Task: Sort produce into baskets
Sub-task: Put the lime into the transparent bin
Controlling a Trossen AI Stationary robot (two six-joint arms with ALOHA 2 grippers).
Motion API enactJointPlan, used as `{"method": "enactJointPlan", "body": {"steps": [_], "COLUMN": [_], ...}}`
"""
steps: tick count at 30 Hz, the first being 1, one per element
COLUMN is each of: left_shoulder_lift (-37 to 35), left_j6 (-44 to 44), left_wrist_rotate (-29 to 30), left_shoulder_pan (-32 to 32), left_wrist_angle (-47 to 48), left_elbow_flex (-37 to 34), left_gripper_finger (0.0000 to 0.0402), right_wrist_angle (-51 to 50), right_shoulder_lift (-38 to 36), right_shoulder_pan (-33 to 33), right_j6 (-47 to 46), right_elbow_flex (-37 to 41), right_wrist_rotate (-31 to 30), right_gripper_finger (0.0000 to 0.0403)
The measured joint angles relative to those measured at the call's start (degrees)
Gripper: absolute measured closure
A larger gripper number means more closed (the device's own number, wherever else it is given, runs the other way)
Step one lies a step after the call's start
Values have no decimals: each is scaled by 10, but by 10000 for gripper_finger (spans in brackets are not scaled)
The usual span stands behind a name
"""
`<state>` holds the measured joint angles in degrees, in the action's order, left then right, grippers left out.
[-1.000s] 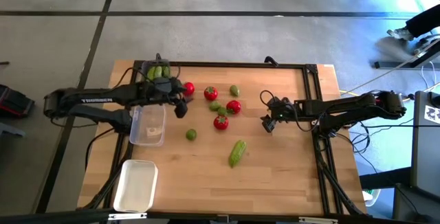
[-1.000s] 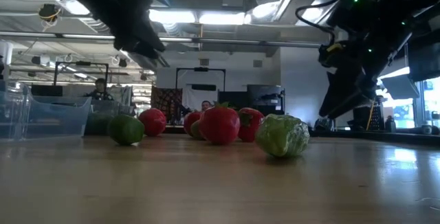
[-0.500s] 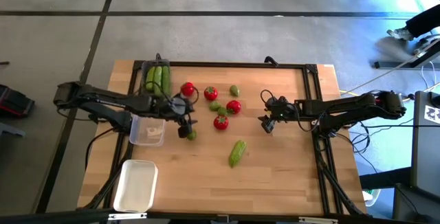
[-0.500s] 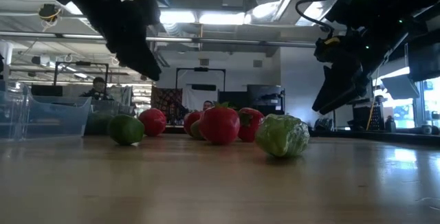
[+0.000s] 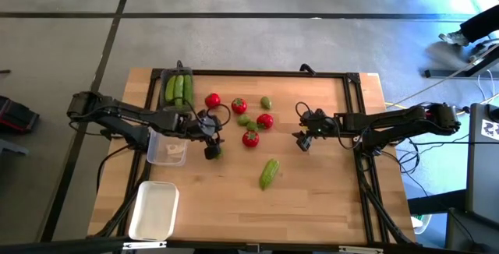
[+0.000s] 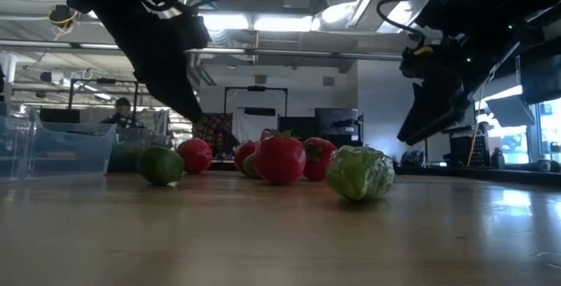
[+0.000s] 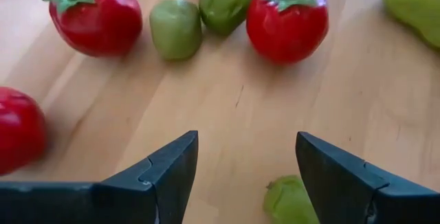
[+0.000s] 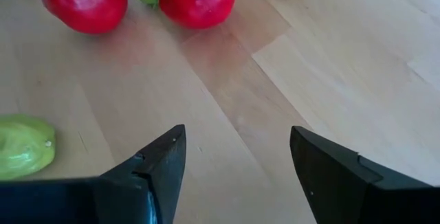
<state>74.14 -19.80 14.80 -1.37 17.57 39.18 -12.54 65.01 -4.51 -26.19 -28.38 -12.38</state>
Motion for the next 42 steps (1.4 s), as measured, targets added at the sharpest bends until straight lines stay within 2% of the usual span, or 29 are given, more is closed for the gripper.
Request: {"method": "enactJointPlan", "body": {"steps": [6,10,18,22,27,30,36,42], "left_shoulder_lift": [2,2,4,9,44,74,128,143], "left_j6": [-26,-43,-44,-69,-190,-229,-250,-217], "left_wrist_rotate": [-2,-38,-59,-51,-42,-42,-48,-48], "left_shoulder_pan": [-2,-7,-53,-66,-69,-69,-69,-69], "left_wrist_angle": [-3,1,25,24,24,28,21,22], "left_elbow_flex": [0,0,-4,-5,-5,-5,-6,-5], "left_gripper_finger": [163,163,163,163,163,163,163,175], "right_wrist_angle": [45,80,83,85,83,82,82,82], "right_shoulder_lift": [0,0,0,0,0,0,0,0], "right_shoulder_pan": [0,0,0,0,0,0,0,0], "right_j6": [40,71,74,87,84,67,44,53], "right_elbow_flex": [0,0,0,0,0,0,0,0], "right_wrist_rotate": [0,0,-1,-22,-26,-26,-26,-29], "right_gripper_finger": [162,162,162,162,162,162,162,162]}}
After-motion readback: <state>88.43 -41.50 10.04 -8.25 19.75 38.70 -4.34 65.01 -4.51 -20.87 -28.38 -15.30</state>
